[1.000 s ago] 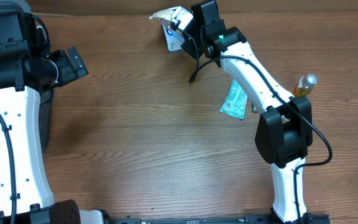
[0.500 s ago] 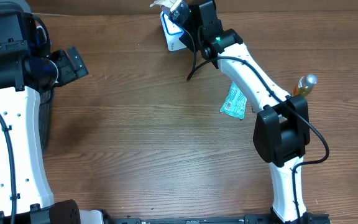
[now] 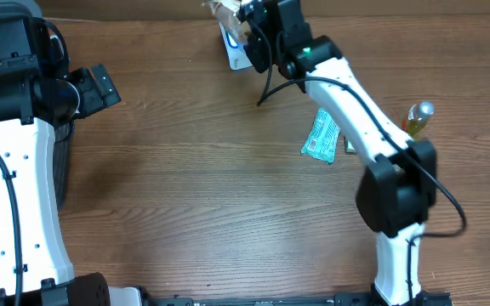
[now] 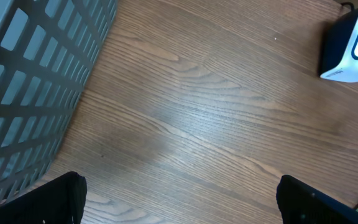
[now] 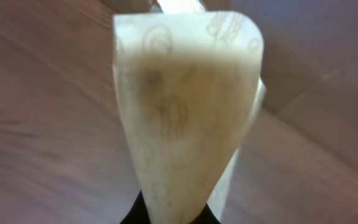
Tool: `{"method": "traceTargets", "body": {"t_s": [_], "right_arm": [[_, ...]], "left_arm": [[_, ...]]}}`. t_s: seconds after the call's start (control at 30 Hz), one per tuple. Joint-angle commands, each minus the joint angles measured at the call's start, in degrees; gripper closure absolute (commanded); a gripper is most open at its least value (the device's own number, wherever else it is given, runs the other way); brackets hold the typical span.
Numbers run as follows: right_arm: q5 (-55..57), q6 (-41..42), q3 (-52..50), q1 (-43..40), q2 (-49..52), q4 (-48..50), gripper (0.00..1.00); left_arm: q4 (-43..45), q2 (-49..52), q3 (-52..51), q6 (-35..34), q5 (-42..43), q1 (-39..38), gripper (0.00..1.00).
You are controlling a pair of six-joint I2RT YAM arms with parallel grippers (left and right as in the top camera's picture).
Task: Scan the item barcode
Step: 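Bring the Pantree bag down to table center with the right gripper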
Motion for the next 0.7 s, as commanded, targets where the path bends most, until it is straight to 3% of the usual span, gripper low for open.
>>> {"method": "traceTargets", "body": {"t_s": [0.0, 0.2, 0.33, 0.67], "right_arm": [[-8.44, 9.25, 0.50, 0.17, -9.46, -6.86, 0.96], [-22.69, 13.16, 0.39, 0.11, -9.77, -28.44, 0.96], [-25.68, 13.14, 0.39, 0.13, -9.22, -40.57, 0.96], [-25.70, 13.18, 0.35, 0.28, -8.92, -48.74, 0.96]], "left_arm": [[-0.02, 0.07, 0.42, 0.66, 0.02, -0.13, 0.00], [-0.02, 0.07, 0.42, 0.66, 0.02, -0.13, 0.00], [-0.02, 0.07, 0.42, 0.66, 0.02, -0.13, 0.00], [-0.02, 0.07, 0.42, 0.66, 0.02, -0.13, 0.00]]}}
